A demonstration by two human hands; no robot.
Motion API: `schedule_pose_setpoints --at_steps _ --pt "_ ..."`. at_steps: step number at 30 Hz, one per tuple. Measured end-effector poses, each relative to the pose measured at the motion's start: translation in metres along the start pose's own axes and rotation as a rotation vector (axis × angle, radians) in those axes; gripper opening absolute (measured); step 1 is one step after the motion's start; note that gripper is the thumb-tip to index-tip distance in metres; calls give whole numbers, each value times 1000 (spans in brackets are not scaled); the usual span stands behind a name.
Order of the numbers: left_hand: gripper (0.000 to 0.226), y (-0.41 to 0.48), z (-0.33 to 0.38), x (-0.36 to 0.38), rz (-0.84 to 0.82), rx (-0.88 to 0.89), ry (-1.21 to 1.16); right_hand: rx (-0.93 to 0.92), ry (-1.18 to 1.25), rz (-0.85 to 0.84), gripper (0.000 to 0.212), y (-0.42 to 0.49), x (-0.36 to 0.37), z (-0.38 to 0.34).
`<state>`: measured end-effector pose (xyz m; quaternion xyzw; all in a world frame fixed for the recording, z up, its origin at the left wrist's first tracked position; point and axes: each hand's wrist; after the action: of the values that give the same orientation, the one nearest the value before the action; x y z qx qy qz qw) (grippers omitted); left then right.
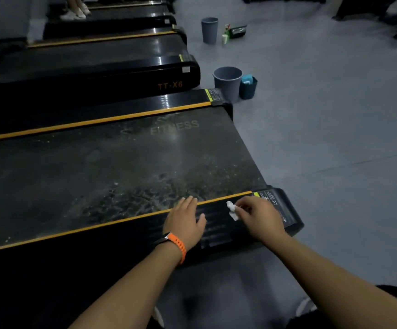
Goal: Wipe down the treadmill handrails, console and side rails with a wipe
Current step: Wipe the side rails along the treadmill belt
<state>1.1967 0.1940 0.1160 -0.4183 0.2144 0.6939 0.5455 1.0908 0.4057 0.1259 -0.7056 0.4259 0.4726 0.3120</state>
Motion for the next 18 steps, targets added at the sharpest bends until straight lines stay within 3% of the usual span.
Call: schedule_pose_setpoints --at_steps 5,9,13,18 --pt "66 57 0 2 -97 5 109 27 262 16 31 35 16 5" --pt "67 92 12 -14 -166 -37 192 131 305 -26 26 58 2 12" --pt "65 107 77 -73 -175 -55 168 193 309 -68 16 92 -83 12" --pt "64 109 209 -185 -174 -19 144 195 291 -61 18 119 -255 -9"
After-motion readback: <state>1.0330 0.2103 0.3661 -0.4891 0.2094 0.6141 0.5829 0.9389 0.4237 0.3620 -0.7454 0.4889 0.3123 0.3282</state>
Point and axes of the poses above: each hand's wrist, its own y-axis towards the middle knuckle, its own x-axis out of the palm, z = x × y, and after that the axes turned 14 degrees about -y, right-handed
